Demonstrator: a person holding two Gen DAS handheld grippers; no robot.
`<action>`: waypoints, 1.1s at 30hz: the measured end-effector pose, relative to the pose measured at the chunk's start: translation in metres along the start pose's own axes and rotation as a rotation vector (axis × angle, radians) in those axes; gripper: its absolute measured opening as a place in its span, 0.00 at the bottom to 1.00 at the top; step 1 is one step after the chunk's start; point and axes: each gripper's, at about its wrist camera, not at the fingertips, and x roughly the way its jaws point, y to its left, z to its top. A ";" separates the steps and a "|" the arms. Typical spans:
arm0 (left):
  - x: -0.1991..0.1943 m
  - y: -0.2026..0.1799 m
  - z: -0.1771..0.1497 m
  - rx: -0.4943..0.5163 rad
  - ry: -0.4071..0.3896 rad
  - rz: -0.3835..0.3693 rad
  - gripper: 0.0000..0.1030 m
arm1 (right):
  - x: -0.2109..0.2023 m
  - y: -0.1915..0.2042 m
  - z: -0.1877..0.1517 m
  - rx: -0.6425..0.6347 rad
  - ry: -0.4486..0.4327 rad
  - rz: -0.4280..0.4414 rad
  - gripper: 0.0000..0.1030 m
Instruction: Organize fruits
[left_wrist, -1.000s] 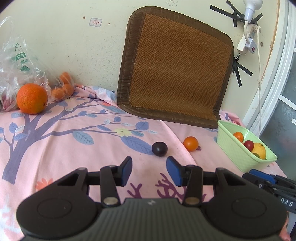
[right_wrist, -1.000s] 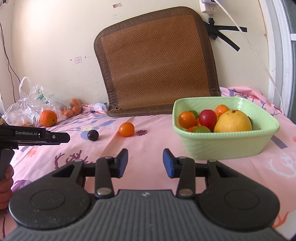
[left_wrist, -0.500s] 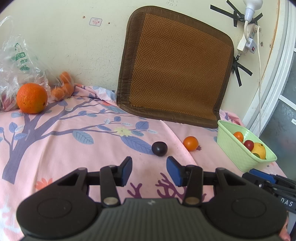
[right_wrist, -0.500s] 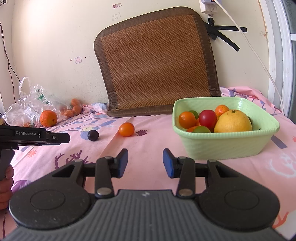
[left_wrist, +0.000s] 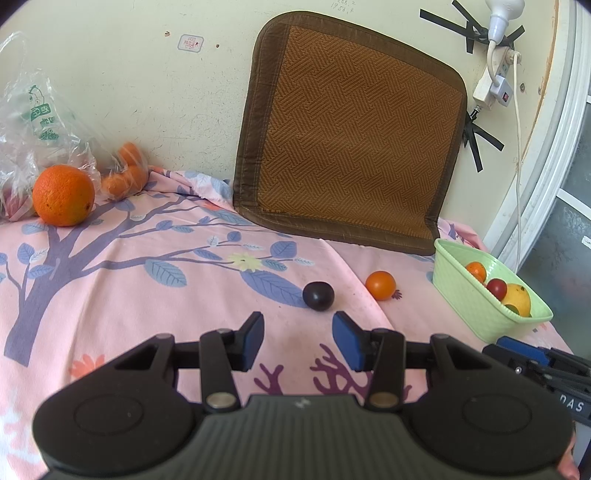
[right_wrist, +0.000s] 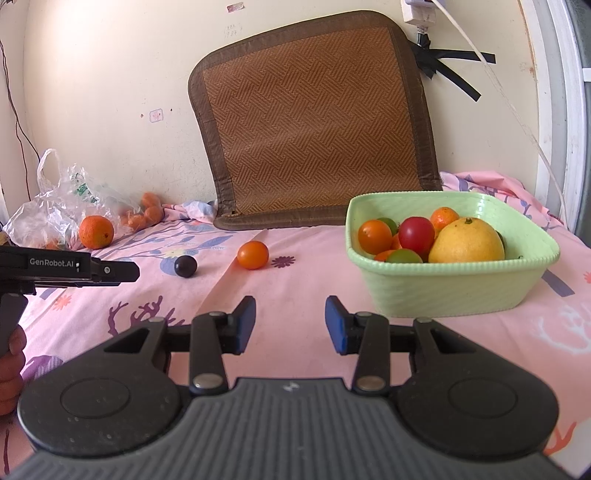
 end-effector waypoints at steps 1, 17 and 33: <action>0.000 0.000 0.000 0.001 0.002 -0.002 0.41 | 0.002 0.002 0.001 -0.009 0.005 0.005 0.43; 0.045 -0.033 0.025 0.217 0.074 0.009 0.48 | 0.094 0.028 0.050 -0.109 0.070 0.102 0.43; 0.052 -0.044 0.014 0.186 0.130 -0.042 0.25 | 0.059 0.016 0.039 -0.091 0.067 0.112 0.32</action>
